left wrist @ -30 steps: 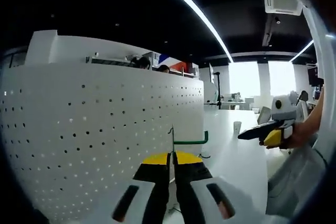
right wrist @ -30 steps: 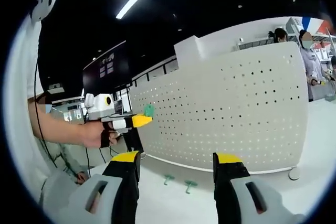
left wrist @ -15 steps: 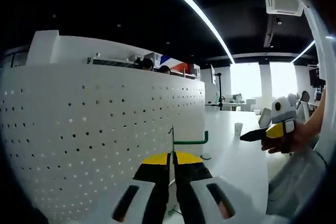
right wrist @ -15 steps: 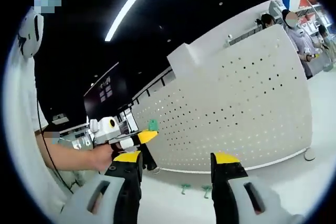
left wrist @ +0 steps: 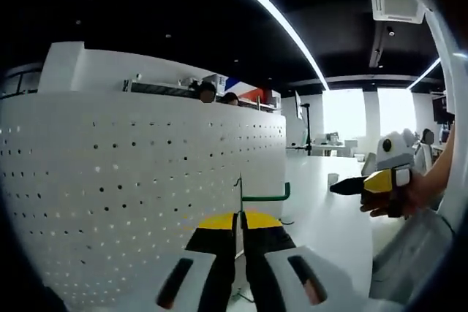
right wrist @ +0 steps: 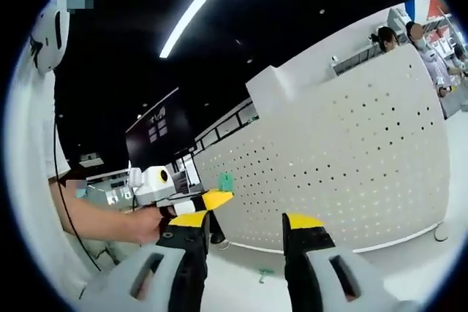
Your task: Insert the hook assembly into the mounting plate slot until the hook locks in place.
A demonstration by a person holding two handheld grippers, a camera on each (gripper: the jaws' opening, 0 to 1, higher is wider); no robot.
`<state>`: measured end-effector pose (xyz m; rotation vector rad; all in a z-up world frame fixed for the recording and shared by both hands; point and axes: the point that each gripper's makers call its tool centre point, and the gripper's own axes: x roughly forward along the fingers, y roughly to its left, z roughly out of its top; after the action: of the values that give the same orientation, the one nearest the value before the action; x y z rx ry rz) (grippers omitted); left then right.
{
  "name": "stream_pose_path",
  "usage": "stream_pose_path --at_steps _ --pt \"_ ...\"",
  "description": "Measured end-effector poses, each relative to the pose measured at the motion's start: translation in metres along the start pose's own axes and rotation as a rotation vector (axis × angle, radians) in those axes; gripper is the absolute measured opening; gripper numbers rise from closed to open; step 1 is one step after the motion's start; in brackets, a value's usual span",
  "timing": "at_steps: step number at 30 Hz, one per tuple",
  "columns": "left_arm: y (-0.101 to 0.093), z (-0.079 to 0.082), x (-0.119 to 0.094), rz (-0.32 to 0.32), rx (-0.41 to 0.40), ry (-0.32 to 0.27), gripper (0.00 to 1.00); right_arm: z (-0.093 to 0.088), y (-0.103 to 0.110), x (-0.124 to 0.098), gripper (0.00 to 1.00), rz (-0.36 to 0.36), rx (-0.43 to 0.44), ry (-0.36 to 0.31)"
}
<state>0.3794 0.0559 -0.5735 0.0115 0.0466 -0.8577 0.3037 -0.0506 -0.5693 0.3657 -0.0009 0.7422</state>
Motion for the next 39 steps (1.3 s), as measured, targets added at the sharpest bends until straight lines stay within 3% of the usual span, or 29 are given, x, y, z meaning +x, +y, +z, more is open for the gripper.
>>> stream_pose_path --at_steps 21,39 --pt "-0.011 0.004 0.002 0.005 0.005 -0.007 0.02 0.011 0.027 0.053 0.27 0.081 -0.064 -0.007" --pt "-0.017 0.009 0.002 0.001 0.010 -0.017 0.02 0.014 0.033 0.077 0.21 0.094 -0.100 0.004"
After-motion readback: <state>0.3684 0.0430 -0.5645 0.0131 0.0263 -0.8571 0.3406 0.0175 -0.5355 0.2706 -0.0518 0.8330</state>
